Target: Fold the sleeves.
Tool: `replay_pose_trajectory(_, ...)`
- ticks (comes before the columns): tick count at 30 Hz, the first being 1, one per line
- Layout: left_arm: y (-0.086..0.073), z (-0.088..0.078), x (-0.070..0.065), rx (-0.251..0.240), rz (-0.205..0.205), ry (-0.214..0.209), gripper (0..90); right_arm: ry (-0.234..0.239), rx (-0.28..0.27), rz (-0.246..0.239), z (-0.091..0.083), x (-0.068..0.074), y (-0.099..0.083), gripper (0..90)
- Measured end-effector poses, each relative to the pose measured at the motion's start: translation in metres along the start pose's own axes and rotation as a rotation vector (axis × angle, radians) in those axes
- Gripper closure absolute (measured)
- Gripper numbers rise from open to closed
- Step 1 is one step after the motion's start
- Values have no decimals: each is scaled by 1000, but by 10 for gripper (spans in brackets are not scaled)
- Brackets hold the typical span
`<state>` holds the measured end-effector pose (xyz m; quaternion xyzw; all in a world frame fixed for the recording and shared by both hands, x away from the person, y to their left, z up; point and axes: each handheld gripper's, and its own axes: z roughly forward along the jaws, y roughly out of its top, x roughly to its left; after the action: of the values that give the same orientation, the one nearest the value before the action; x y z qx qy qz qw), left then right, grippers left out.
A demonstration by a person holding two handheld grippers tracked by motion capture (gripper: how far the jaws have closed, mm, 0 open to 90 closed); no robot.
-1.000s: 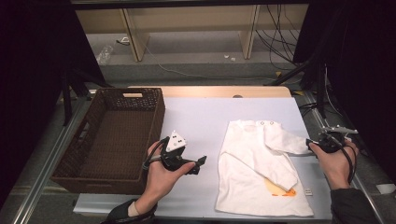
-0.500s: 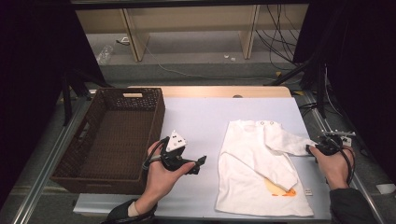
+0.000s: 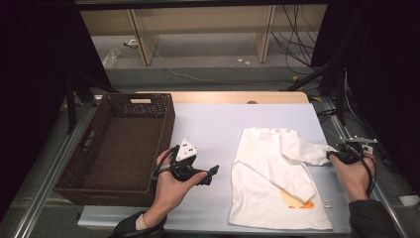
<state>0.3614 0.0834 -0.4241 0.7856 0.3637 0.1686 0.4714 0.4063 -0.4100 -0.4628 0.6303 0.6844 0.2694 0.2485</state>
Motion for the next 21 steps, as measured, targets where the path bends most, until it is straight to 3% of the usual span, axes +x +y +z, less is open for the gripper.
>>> replay_pose_trajectory(11,0,0,0,1,0,-1,21,10,-150,-114,-17,26,13,852)
replay_pose_trajectory(15,0,0,0,1,-1,0,21,43,-203,-184,-22,44,19,852)
replay_pose_trajectory(21,0,0,0,0,-1,0,22,99,-246,-245,-28,64,22,852)
